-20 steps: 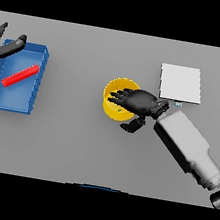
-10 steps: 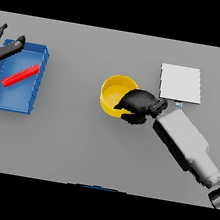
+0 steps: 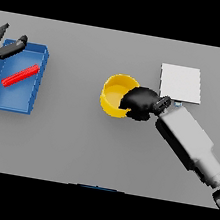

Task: Pick up the red beaker and tilt it to pour out 1 green nut into yellow bowl. Pick up the yellow bowl and place it on the metallic measuring scale.

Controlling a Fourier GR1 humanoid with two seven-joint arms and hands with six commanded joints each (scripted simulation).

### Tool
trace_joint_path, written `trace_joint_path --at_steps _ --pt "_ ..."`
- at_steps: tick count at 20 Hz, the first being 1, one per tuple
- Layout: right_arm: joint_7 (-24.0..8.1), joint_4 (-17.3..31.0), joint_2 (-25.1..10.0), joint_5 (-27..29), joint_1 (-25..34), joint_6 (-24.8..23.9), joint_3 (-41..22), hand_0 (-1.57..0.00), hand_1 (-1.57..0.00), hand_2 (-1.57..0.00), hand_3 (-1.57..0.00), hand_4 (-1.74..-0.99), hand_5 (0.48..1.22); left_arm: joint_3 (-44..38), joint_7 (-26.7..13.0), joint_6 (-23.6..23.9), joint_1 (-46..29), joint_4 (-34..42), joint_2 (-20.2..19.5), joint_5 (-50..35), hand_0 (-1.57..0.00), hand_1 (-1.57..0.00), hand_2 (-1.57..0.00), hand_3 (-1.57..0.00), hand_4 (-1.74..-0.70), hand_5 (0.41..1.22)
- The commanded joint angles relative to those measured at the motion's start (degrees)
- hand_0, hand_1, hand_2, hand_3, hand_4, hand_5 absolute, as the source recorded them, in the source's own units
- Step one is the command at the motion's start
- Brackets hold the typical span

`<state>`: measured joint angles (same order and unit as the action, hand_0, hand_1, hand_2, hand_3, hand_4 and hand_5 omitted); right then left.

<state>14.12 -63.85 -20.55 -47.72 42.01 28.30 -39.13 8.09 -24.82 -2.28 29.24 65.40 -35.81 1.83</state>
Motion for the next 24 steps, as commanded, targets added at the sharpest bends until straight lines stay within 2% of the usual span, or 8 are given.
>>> trace_joint_path --at_steps 1,5,6,8,12,14,18,24 --pt "0.0 -0.3 -0.5 0.4 0.4 0.4 0.6 -1.52 -1.52 -1.41 -1.18 -1.724 1.209 -0.2 0.4 0.3 -0.4 0.4 -0.3 0.1 0.00 0.00 0.00 0.00 -0.78 0.704" --pt "-2.7 -5.3 -2.9 2.0 0.2 3.7 2.0 -1.55 -1.55 -1.48 -1.16 -1.734 1.216 0.4 -0.2 0.1 0.5 0.2 -0.3 0.7 0.00 0.00 0.00 0.00 -0.77 0.705" --pt "-2.2 -5.9 -3.8 2.2 0.3 4.1 2.5 -1.55 -1.55 -1.49 -1.15 -1.735 1.217 0.1 -0.1 0.0 0.3 0.3 -0.3 0.3 0.00 0.00 0.00 0.00 -0.78 0.702" --pt "-5.1 -7.3 -4.7 2.3 0.7 4.4 3.7 -1.56 -1.56 -1.43 -1.22 -1.737 1.219 -0.2 0.6 -0.4 0.4 -0.2 -0.1 -0.2 0.00 0.00 0.00 0.00 -0.78 0.702" --pt "-6.9 -15.0 -7.1 3.2 -2.9 6.4 4.4 -1.57 -1.57 -1.51 -1.18 -1.739 1.219 -0.8 1.6 -0.4 0.7 -1.6 -0.2 -0.5 0.00 0.00 0.00 0.00 -0.80 0.704" --pt "-10.0 -16.2 -8.2 3.6 -3.1 7.0 6.4 -1.53 -1.57 -1.52 -1.18 -1.740 1.220 -1.0 0.8 -0.4 0.3 0.0 -0.3 -1.2 0.00 0.00 0.00 0.00 -0.81 0.703" --pt "-9.1 -12.4 -10.9 3.3 -1.1 2.9 9.3 -1.55 -1.57 -1.52 -1.17 -1.741 1.220 -1.0 -1.1 0.4 -0.5 2.0 0.3 -1.9 0.00 0.00 0.00 0.00 -0.83 0.728" --pt "-7.5 -2.2 -12.4 2.1 1.8 -3.9 12.0 -1.57 -1.57 -1.55 -1.16 -1.741 1.221 -0.9 -3.1 0.4 -0.8 3.0 0.2 -2.1 0.00 0.00 0.00 0.00 -0.85 0.754"
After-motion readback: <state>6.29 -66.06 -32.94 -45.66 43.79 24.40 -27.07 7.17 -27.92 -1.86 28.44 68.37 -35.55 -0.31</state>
